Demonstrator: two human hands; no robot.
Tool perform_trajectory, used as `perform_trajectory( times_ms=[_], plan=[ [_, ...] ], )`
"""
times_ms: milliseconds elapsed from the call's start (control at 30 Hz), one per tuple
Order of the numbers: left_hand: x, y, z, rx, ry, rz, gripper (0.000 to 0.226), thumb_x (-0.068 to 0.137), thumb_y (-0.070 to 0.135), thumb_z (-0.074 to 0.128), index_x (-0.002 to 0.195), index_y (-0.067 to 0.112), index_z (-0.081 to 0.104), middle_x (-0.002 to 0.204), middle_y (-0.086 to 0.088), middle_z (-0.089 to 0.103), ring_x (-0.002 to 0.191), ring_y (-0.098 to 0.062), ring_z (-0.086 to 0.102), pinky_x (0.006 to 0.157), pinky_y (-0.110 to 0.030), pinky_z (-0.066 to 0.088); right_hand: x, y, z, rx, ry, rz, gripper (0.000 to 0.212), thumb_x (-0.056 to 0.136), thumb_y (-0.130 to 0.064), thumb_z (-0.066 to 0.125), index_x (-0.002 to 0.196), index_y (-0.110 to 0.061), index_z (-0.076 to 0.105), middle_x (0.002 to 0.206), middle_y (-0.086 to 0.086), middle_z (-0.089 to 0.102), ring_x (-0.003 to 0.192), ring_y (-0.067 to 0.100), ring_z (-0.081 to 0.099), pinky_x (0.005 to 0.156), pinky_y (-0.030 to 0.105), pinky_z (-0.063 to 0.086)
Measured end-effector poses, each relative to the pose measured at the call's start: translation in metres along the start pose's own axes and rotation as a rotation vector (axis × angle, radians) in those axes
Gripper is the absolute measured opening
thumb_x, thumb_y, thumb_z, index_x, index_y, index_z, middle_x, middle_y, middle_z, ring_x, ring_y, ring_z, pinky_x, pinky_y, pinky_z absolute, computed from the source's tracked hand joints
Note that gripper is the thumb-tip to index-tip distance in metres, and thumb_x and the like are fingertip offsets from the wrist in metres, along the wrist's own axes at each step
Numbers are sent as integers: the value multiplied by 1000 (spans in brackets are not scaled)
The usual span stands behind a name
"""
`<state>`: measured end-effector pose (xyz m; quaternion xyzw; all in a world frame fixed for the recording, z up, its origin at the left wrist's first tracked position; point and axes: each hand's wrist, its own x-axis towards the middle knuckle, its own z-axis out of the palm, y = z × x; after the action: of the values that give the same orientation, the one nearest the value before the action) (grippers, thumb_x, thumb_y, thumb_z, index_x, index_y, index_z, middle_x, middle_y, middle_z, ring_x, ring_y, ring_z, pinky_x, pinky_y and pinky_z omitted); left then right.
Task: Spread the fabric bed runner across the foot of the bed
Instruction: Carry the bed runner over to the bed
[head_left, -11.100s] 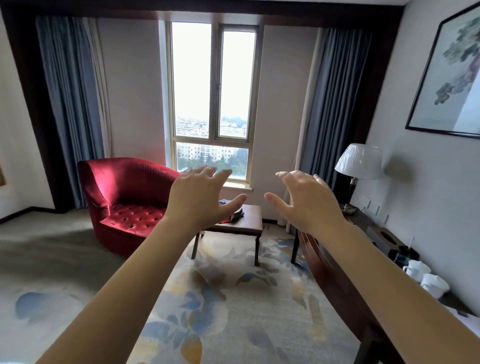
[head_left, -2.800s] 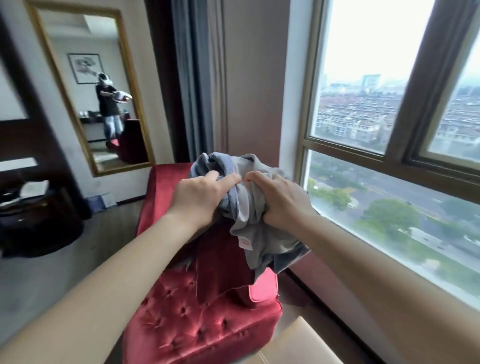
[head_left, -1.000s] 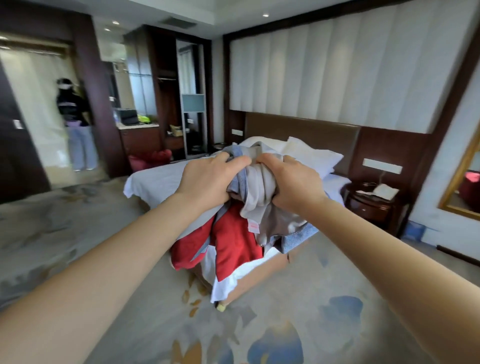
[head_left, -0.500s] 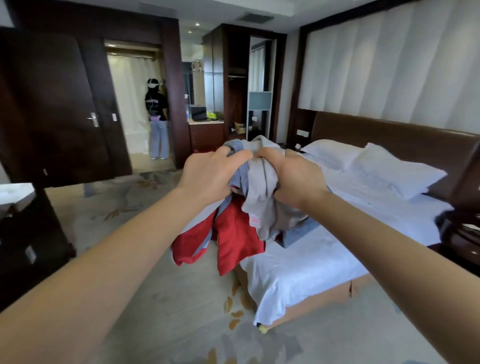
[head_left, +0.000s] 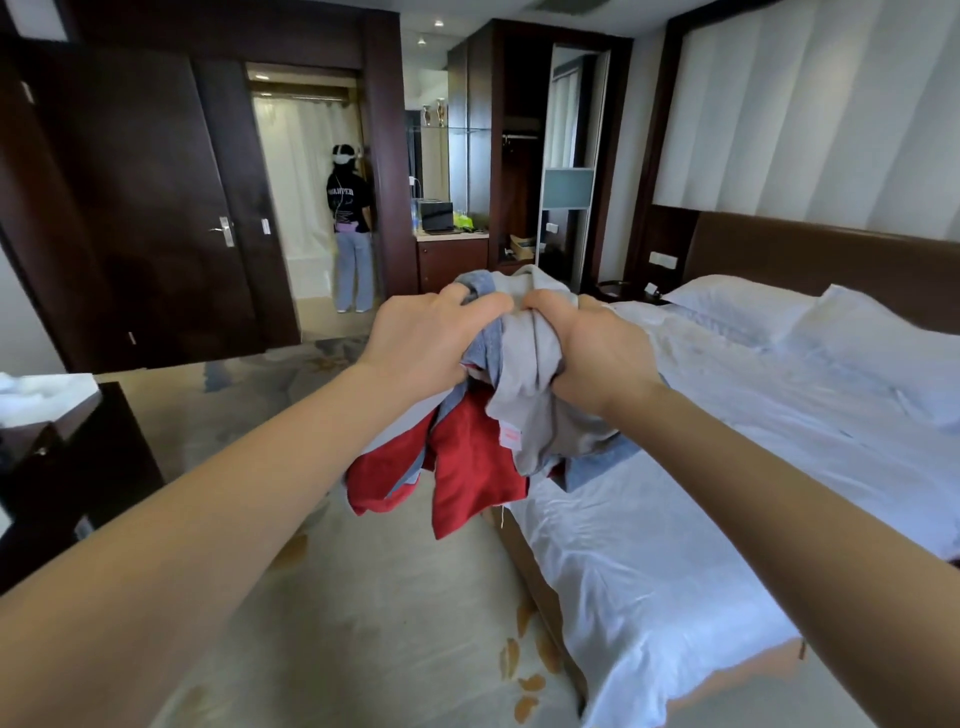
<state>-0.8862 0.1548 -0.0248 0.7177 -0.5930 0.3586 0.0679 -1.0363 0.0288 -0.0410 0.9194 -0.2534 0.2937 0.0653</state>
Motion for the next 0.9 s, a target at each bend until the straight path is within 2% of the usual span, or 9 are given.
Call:
perform_trajectory(
  times_ms=[100,367,533,800,900],
  plan=[
    [16,-30,24,-5,1,-7,65,66,22,73,127,31,51,98,-6,60,70,-30,63,46,-25,28,37,-3,23,5,0,-14,72,71,-25,67,136,-34,37,109,12,52,96,34,56,66,37,47],
    [72,-90,91,-9,24,-39,63,60,26,80,119,28,58,91,-6,63,61,-28,64,45,-22,27,132,8,76,-8,2,-63,72,71,-22,67,135,-32,38,108,12,52,99,35,54,61,34,39],
    [112,-122,136,0,34,-69,62,61,33,80,119,27,58,93,-7,64,63,-29,64,46,-22,26,195,26,113,-11,2,-89,72,70,-20,66,134,-36,36,103,8,50,97,32,54,59,32,35],
    [192,-167,198,52,53,-123,56,71,38,69,124,29,54,102,-7,63,74,-31,64,49,-26,29,301,63,161,-11,5,-159,72,73,-23,67,136,-35,35,109,9,51,100,32,54,62,35,45],
    [213,-183,219,70,56,-135,55,72,40,66,124,30,53,104,-5,62,74,-30,64,49,-26,30,334,74,177,-9,34,-190,68,74,-25,66,135,-34,36,107,9,52,99,32,54,61,33,42]
  ],
)
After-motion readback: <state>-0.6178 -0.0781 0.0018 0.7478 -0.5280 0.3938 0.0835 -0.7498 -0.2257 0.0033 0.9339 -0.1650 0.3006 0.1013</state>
